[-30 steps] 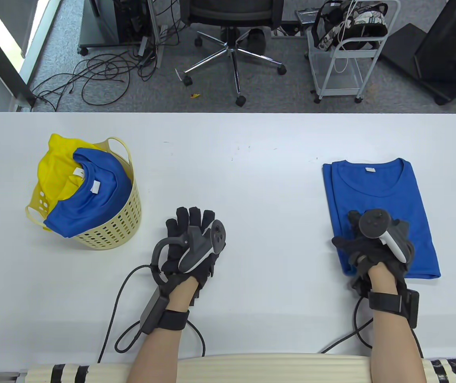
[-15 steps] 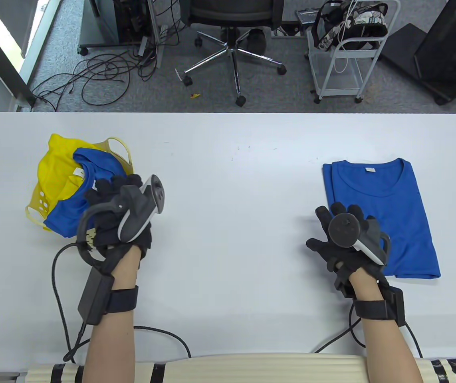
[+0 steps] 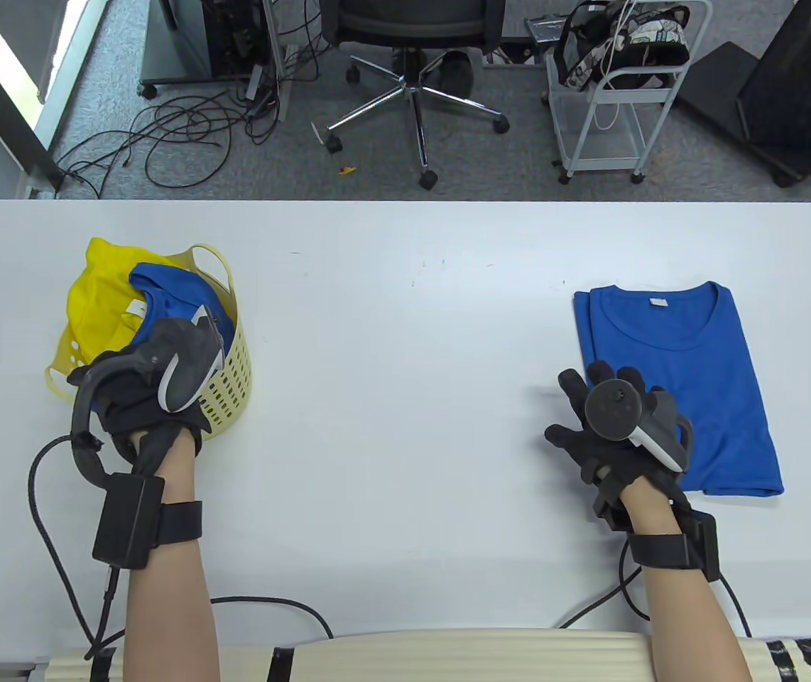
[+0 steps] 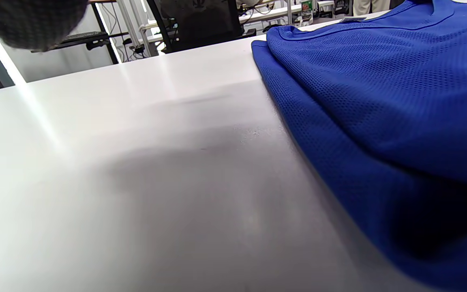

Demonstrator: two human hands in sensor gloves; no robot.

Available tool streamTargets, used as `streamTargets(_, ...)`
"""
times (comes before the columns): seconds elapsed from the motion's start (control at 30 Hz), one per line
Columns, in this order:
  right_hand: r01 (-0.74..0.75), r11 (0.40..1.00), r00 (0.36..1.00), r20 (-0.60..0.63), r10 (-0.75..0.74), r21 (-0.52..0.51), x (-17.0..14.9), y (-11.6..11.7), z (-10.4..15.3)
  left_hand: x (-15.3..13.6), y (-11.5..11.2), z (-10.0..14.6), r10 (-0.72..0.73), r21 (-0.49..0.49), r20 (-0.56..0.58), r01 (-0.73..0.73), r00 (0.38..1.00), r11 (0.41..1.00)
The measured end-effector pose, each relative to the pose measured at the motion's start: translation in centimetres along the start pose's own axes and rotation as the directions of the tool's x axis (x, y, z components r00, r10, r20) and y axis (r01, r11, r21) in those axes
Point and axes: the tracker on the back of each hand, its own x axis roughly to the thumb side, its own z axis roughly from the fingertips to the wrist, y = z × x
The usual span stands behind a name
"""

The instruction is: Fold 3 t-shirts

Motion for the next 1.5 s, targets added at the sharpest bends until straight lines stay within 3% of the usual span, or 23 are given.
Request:
streamTargets(0.2, 0.003, 1.000, 1.000, -0.001, -0.003, -0.002, 0.0, 0.0, 0.0, -0.1, 0.2, -0.1, 0.031, 0.063, 0.015, -0.032, 0.999, 0.998)
streamTargets(0.33, 0.006, 1.000, 1.000, 0.000, -0.006, -0.004, 0.0, 0.0, 0.0, -0.7, 1.3, 0.5, 0.099, 0.183, 0.002, -0.098, 0.995, 0.978)
streamTargets(0.5, 0.012, 1.000, 1.000, 0.001, -0.012, -0.004, -0.1, 0.0, -0.1, -1.2, 2.4, 0.9, 0.107, 0.185, -0.005, -0.104, 0.994, 0.977)
streamTargets(0.77, 0.023, 1.000, 1.000, -0.003, -0.023, -0.002, -0.1, 0.1, -0.1, -4.0, 6.0, 2.2, 0.278, 0.311, -0.034, -0.255, 0.960, 0.916)
streamTargets(0.93, 0.029, 1.000, 0.999, -0.012, -0.029, 0.003, -0.2, 0.1, 0.0, -5.8, 9.8, 4.2, 0.433, 0.403, 0.002, -0.397, 0.902, 0.825)
streamTargets(1.17, 0.030, 1.000, 0.999, -0.012, -0.030, 0.000, -0.3, 0.1, -0.1, -6.0, 14.4, 6.7, 0.551, 0.500, 0.093, -0.518, 0.829, 0.694)
streamTargets(1.37, 0.026, 1.000, 1.000, -0.012, -0.026, 0.004, -0.3, 0.1, -0.1, -7.6, 18.5, 9.9, 0.685, 0.582, 0.195, -0.644, 0.702, 0.496)
streamTargets(1.5, 0.028, 1.000, 1.000, -0.012, -0.028, 0.010, -0.3, 0.2, -0.1, -8.2, 21.0, 11.8, 0.701, 0.626, 0.241, -0.660, 0.671, 0.416)
